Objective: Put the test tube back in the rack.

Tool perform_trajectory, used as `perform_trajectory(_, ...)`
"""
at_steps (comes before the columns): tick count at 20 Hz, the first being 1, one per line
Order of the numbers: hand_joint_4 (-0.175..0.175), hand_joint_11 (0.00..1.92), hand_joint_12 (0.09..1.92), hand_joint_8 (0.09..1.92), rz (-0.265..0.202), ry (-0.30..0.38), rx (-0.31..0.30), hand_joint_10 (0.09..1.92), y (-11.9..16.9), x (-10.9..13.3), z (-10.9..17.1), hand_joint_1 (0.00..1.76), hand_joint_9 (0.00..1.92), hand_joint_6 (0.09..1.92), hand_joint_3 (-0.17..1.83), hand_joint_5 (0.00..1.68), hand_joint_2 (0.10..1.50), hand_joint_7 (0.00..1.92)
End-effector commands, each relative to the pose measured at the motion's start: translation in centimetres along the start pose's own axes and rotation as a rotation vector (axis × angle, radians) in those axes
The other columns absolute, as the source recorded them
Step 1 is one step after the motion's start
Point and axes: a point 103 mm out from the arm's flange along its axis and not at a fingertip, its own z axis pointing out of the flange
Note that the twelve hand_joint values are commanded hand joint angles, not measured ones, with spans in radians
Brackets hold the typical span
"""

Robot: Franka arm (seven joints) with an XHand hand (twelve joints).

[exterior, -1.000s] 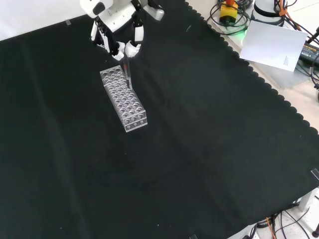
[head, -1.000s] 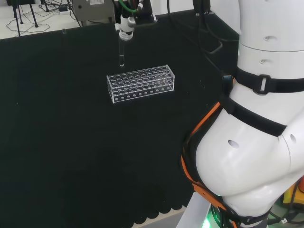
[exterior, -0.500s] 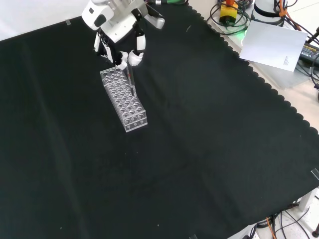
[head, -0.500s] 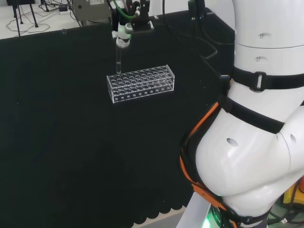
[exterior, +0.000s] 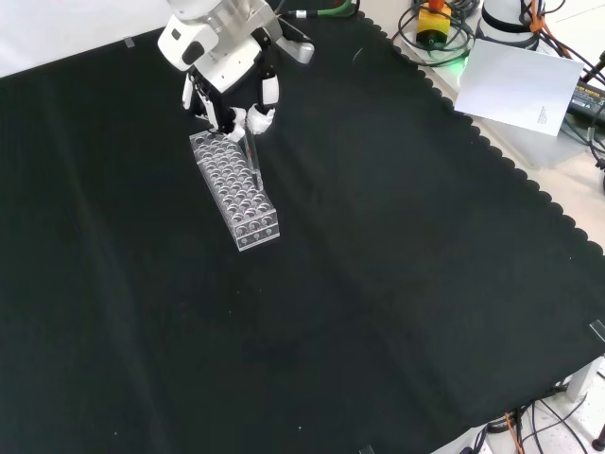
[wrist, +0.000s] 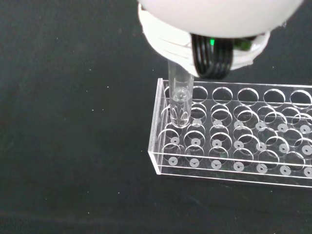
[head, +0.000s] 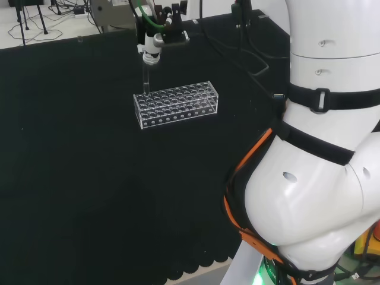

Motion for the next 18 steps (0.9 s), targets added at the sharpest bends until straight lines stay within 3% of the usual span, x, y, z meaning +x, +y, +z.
perform_trajectory(1, -0.175, 0.69, 1.24, 0.72, 0.001, -0.008, 0.010, 0.26, 0.1, -0.3, 0.8, 1.44, 1.38, 0.57, 0.72, 1.32, 0.58, 1.42)
perform_trajectory(18, -0.175, 0.69, 1.24, 0.72, 0.001, 0.005, 0.035, 0.26, 0.8, -0.5, 2.1, 1.44, 1.39, 0.57, 0.72, 1.32, 0.58, 1.42)
